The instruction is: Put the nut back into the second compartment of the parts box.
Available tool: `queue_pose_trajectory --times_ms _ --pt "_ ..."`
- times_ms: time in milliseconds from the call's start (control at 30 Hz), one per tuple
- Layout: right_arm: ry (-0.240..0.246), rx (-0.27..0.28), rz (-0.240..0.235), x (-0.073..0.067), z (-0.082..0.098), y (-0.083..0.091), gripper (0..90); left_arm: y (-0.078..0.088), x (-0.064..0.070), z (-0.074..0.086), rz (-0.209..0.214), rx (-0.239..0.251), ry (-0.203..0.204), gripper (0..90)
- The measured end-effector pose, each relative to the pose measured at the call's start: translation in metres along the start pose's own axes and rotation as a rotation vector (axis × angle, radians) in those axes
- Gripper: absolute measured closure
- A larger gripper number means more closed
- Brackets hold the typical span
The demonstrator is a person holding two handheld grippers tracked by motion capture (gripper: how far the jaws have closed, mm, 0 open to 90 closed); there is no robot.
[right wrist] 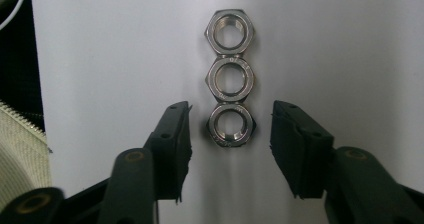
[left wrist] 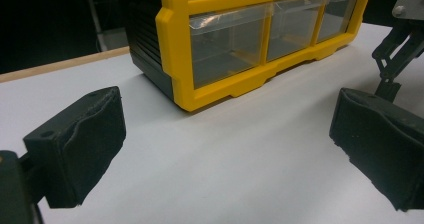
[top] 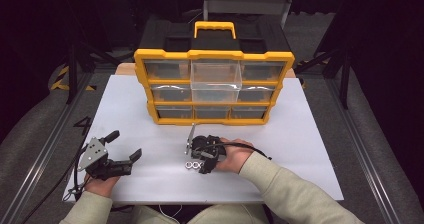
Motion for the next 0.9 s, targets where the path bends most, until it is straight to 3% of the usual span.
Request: queue_pose_trajectory --times_ms 200,533,767,900 --pt "0.002 -0.009 0.007 0.0 0.0 -0.001 66.1 0.0 -0.001 0.0 0.001 -0.002 0.0 2.3" --pt "-0.005 -0.024 0.018 -0.003 0.005 0.008 69.8 0.001 -0.002 0.0 -0.005 0.001 0.008 2.4" --pt "0.004 -0.021 0.033 -0.009 0.007 0.031 69.9 0.0 -0.002 0.0 -0.004 -0.003 0.007 2.4" --pt "0.018 -0.022 0.049 -0.013 0.005 0.057 69.8 -0.001 -0.001 0.0 -0.003 0.0 0.013 2.4"
Point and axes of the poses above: each handheld gripper's, and its own axes: y roughly backward along the jaws, z roughly out of its underside, x roughly to its right, the point moved 4 cm from there along -y, roughly forward along the jaws, and after that the axes turned 2 degrees about y, right-handed, at the moved point
